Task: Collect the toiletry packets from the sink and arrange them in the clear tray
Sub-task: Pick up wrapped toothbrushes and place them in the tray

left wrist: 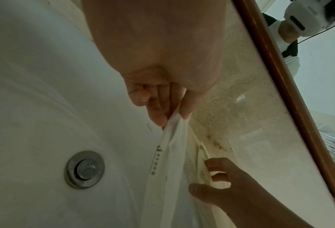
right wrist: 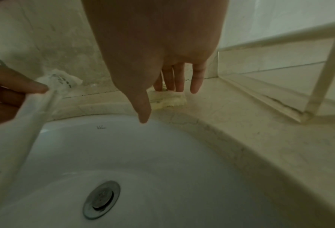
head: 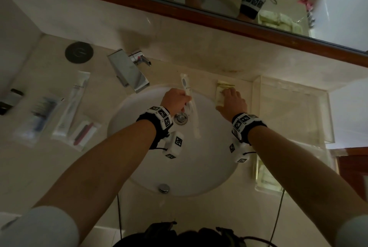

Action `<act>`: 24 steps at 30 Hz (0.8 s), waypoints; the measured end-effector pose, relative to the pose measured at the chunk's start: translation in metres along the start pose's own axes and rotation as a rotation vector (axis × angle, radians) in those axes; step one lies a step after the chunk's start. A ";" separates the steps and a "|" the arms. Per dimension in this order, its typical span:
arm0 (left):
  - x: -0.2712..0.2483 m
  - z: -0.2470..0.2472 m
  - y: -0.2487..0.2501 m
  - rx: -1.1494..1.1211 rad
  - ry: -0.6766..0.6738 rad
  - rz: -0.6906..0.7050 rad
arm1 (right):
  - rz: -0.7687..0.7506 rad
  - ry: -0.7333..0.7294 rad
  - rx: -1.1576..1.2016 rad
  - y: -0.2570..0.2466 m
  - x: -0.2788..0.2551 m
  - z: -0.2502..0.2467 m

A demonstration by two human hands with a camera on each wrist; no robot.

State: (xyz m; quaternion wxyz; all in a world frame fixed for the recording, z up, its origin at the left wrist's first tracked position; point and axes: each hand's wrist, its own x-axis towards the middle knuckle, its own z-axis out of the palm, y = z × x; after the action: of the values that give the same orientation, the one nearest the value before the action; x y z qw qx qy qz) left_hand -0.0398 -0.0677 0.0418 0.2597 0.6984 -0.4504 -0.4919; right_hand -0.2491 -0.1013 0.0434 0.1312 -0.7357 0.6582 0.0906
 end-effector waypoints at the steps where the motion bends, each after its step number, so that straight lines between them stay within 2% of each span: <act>1: 0.000 0.000 0.000 -0.001 -0.002 -0.001 | 0.001 -0.010 -0.024 0.000 0.000 0.000; 4: 0.000 0.000 0.000 0.007 -0.007 0.001 | 0.011 -0.015 -0.072 -0.003 -0.001 0.001; 7: 0.000 0.000 0.000 0.018 -0.012 0.003 | 0.027 0.051 -0.046 -0.006 -0.002 0.002; 17: 0.000 0.007 0.006 0.016 -0.023 0.038 | 0.126 0.132 0.218 -0.006 -0.013 -0.005; 24: -0.013 0.021 0.021 0.006 -0.016 0.055 | 0.106 0.154 0.387 -0.009 -0.029 -0.020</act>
State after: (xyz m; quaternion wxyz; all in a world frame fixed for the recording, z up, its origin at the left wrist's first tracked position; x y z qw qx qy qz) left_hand -0.0686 -0.0643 0.0565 0.2676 0.6826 -0.4729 -0.4887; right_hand -0.2446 -0.0788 0.0717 0.2142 -0.6660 0.7092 -0.0872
